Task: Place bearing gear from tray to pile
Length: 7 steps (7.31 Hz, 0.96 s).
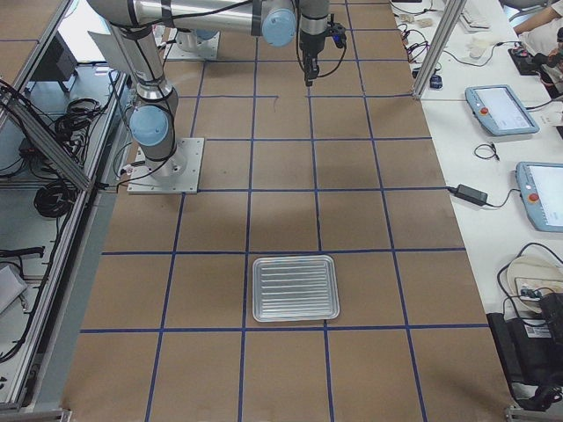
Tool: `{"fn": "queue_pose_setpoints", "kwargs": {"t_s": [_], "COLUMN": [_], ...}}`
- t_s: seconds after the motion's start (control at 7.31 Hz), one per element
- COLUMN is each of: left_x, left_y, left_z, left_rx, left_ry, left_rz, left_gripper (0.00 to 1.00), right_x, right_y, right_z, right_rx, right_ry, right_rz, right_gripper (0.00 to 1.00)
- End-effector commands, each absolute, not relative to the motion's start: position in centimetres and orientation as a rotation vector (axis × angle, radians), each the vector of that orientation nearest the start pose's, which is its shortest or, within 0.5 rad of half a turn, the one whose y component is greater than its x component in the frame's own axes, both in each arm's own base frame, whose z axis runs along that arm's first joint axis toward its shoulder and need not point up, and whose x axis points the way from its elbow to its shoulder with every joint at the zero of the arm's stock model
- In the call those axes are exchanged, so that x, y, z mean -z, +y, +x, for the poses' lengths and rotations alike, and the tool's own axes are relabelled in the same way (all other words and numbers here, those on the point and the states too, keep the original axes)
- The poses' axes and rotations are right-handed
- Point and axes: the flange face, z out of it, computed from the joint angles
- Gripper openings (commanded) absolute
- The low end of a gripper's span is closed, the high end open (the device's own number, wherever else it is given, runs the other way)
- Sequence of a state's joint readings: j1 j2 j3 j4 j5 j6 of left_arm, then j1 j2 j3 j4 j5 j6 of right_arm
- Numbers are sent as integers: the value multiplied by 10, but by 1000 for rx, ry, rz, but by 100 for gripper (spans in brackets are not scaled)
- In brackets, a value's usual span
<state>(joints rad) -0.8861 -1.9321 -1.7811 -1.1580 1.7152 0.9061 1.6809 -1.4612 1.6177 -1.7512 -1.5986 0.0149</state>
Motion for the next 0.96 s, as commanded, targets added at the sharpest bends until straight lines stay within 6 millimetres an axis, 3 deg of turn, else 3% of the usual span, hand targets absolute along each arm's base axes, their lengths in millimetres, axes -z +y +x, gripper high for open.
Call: {"fn": "queue_pose_setpoints", "kwargs": {"t_s": [0.0,0.27,0.68,0.82], "left_x": [-235,-242,-247,-253], "left_y": [-509,-509,-514,-524], "left_z": [264,259,248,222], "left_rx": [-369,-383,-397,-391], "left_ry": [3106,3091,3094,3100], "left_rz": [373,388,407,407], "left_gripper": [100,100,100,100], "right_x": [-369,-319,-292,-293], "right_y": [-513,-506,-509,-510], "right_z": [309,371,384,386], "right_rx": [102,163,151,178], "right_ry": [3145,3140,3139,3129], "right_rz": [15,56,29,25], "right_gripper": [0,0,0,1]}}
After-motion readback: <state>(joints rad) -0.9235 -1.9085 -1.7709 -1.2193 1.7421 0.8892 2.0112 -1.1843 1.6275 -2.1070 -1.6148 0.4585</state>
